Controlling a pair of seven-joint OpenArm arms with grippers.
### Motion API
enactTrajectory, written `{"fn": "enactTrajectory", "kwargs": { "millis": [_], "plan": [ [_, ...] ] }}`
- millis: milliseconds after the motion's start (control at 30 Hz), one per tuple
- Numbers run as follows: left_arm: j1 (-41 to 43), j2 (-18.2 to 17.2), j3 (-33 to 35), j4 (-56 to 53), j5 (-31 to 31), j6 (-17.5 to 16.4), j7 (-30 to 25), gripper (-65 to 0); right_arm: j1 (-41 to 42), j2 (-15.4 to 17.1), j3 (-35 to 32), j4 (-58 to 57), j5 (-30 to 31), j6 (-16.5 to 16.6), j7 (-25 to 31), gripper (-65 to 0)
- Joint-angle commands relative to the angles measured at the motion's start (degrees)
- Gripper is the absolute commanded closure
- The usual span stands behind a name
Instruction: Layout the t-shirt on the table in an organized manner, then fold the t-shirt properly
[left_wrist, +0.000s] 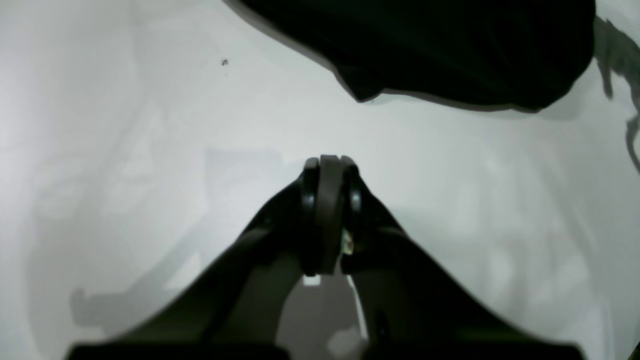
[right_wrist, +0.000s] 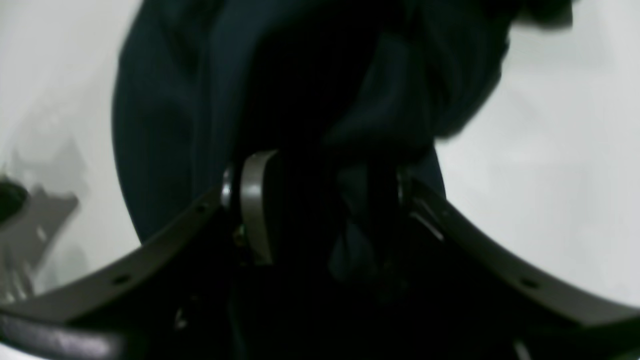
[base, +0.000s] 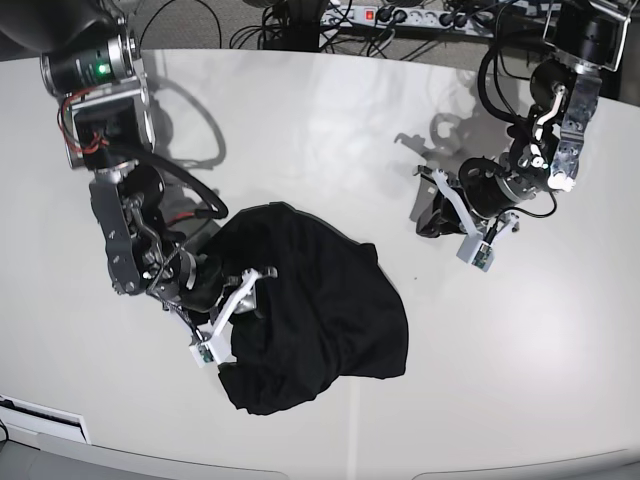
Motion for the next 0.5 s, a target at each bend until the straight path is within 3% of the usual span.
{"fn": "enactTrajectory", "kwargs": {
  "millis": [0, 67, 200, 367, 433, 467],
  "plan": [
    [-0.92, -0.17, -0.33, 0.83, -0.66, -0.15, -1.31, 0.0, 2.43, -0.33, 0.26, -0.35, 0.92, 0.63, 1.44, -30.2],
    [-0.92, -0.17, -0.33, 0.83, -0.66, -0.15, -1.31, 0.0, 3.96, -1.29, 0.26, -2.03, 0.57, 0.15, 1.42, -30.2],
    [-0.94, -0.17, -0.33, 0.83, -0.66, -0.17, -1.31, 0.0, 4.26, -3.15, 0.26, -2.95, -5.77, -2.71, 1.92, -30.0],
    [-0.92, -0.17, -0.33, 0.83, -0.68, -0.15, -1.31, 0.0, 1.95, -4.02, 0.26, -2.95, -15.54, -12.57, 6.8, -30.0],
    [-0.92, -0.17, -0.33, 0.83, -0.66, -0.15, -1.31, 0.0, 1.46, -3.89, 0.26, -2.95, -15.45, -13.2, 6.69, -30.0],
    [-0.92, -0.17, -0.33, 0.83, -0.66, -0.15, -1.31, 0.0, 1.4, -3.91, 0.26, -2.95, -15.43, -11.82, 6.64, -30.0]
  ]
}}
